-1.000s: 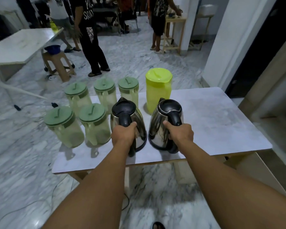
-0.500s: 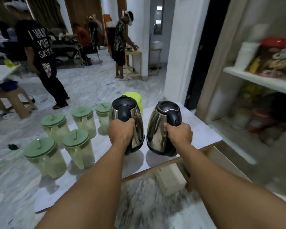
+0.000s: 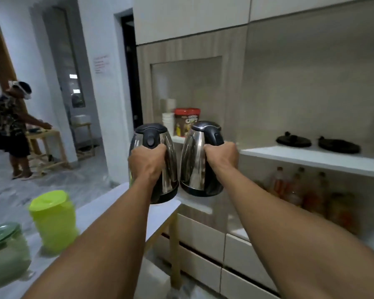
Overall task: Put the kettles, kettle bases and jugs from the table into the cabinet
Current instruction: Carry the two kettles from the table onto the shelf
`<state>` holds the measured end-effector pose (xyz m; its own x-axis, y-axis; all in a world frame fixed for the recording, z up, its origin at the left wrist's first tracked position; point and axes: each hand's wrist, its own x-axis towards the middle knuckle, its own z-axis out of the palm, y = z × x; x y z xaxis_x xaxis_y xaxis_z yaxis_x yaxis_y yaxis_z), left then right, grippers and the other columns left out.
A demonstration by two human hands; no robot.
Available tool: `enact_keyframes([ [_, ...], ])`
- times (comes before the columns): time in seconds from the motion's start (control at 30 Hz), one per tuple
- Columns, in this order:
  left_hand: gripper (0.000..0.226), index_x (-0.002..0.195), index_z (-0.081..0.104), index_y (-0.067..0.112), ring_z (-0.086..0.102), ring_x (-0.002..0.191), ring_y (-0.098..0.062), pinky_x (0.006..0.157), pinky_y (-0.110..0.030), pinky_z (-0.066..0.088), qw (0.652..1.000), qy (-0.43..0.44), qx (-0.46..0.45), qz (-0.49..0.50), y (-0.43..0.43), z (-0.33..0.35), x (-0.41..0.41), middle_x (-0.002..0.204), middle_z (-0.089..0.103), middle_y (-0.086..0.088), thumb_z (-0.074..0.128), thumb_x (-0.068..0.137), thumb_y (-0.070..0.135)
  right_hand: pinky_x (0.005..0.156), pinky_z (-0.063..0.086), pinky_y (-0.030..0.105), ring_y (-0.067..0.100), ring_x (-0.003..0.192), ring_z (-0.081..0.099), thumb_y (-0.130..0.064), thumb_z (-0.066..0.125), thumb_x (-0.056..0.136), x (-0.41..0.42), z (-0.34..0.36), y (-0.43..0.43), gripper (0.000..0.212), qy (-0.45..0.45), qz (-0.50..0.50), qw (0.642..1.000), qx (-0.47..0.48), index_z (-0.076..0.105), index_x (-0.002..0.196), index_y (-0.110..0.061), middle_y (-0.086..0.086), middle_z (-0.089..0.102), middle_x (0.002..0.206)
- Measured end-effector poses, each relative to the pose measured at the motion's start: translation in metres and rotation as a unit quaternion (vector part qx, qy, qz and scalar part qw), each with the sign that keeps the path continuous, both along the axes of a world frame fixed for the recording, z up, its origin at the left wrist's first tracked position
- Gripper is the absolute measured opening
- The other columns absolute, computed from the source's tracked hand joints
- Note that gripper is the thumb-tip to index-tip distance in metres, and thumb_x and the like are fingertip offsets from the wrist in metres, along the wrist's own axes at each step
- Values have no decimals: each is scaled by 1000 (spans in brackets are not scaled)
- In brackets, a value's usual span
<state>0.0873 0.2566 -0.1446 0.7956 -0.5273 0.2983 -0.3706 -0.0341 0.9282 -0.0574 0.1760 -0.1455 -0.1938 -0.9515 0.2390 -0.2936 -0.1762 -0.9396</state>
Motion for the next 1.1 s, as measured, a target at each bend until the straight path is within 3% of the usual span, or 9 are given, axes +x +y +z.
enact_keyframes([
  [0.1, 30, 68, 68, 6, 67, 73, -29, 67, -35, 57, 996, 18, -24, -84, -36, 21, -50, 72, 71, -10, 62, 66, 36, 70, 51, 31, 31, 80, 64, -24, 66, 75, -59, 28, -12, 13, -3, -63, 998, -23, 70, 84, -17, 6, 70, 82],
  [0.2, 44, 68, 72, 8, 72, 69, -30, 70, -46, 62, 985, 50, -55, -157, -81, 41, -100, 68, 73, -10, 55, 49, 44, 67, 47, 29, 29, 78, 61, -23, 65, 77, -118, 48, -27, 14, -7, -125, 991, -37, 69, 87, -15, 5, 67, 83],
  [0.43, 46, 68, 71, 12, 73, 67, -29, 68, -43, 62, 964, 73, -78, -245, -169, 80, -226, 69, 73, -8, 56, 44, 47, 75, 55, 33, 33, 89, 68, -27, 66, 75, -249, 79, -83, 29, -36, -264, 962, -68, 72, 97, -10, 10, 73, 94],
  [0.6, 38, 72, 67, 9, 69, 73, -30, 67, -30, 56, 959, 41, -80, -269, -223, 95, -303, 76, 71, -9, 60, 62, 45, 64, 52, 31, 31, 80, 69, -22, 65, 76, -322, 90, -133, 19, -19, -295, 950, -98, 72, 89, -10, 8, 70, 83],
  [0.73, 32, 76, 66, 9, 64, 75, -30, 63, -28, 45, 960, 33, -80, -267, -276, 98, -350, 77, 68, -8, 64, 72, 41, 72, 58, 38, 32, 82, 70, -22, 64, 76, -362, 95, -173, 20, -11, -306, 946, -111, 73, 89, -10, 10, 73, 85],
  [1.0, 26, 60, 53, 14, 57, 61, -22, 56, -27, 44, 960, 14, -64, -271, -379, 94, -391, 61, 54, 0, 64, 78, 29, 50, 41, 23, 22, 66, 60, -17, 63, 81, -408, 88, -265, 4, -8, -304, 947, -103, 65, 78, -15, 0, 60, 67],
  [1.1, 30, 60, 53, 12, 50, 51, -15, 43, -23, 34, 959, -1, -61, -278, -426, 89, -395, 60, 53, -1, 66, 81, 30, 58, 47, 28, 27, 69, 64, -17, 64, 78, -415, 84, -309, 4, -11, -307, 946, -99, 66, 75, -16, 3, 64, 70],
])
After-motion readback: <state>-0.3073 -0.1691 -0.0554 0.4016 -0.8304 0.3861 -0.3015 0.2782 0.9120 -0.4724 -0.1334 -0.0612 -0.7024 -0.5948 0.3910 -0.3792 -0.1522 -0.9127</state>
